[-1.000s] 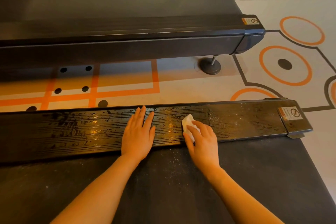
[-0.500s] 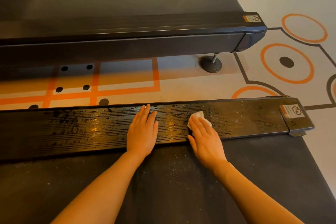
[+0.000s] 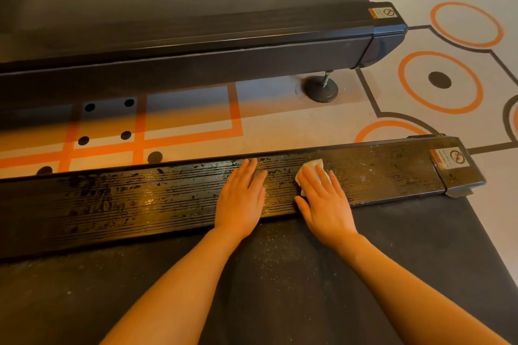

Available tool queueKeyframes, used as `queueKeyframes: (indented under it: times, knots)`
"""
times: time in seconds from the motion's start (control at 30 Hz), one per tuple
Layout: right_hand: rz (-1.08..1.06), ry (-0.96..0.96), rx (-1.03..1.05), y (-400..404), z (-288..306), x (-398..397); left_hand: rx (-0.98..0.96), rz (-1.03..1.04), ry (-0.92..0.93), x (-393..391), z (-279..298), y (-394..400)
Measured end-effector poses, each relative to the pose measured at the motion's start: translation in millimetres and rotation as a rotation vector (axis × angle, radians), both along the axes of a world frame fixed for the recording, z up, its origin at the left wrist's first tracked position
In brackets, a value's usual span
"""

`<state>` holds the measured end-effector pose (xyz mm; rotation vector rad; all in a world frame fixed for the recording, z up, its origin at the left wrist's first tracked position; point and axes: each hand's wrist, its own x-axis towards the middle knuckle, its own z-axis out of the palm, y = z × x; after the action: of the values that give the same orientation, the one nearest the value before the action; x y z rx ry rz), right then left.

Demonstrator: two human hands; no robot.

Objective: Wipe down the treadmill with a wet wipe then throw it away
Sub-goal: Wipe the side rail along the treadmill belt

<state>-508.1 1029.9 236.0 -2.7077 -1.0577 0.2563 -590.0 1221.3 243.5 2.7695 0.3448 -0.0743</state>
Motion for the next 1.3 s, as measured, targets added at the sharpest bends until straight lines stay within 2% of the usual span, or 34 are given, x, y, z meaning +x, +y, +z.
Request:
queueKeyframes:
  times: [0.2, 0.4, 0.5, 0.67, 0.9, 1.3]
  knots:
    - [-0.045, 0.148, 0.063, 14, 1, 18, 0.036, -0.012, -0.029, -1, -4, 0]
    - [-0.027, 0.068, 0.031, 3, -6, -38, 0.073, -0.017, -0.027, -3, -9, 0]
    - [-0.051, 0.135, 0.034, -3, -8, -55, 0.088, -0.021, -0.037, -3, -9, 0]
    - [-0.024, 0.066, 0.029, 18, -2, -23, 0.071, -0.022, -0.028, -3, -10, 1]
    - [-0.083, 0.126, 0.019, 49, 5, 21, 0.094, -0.027, -0.038, -2, -13, 0]
    - [-0.047, 0.146, 0.048, 1, -6, -55, 0.085, -0.013, -0.041, -3, -12, -1]
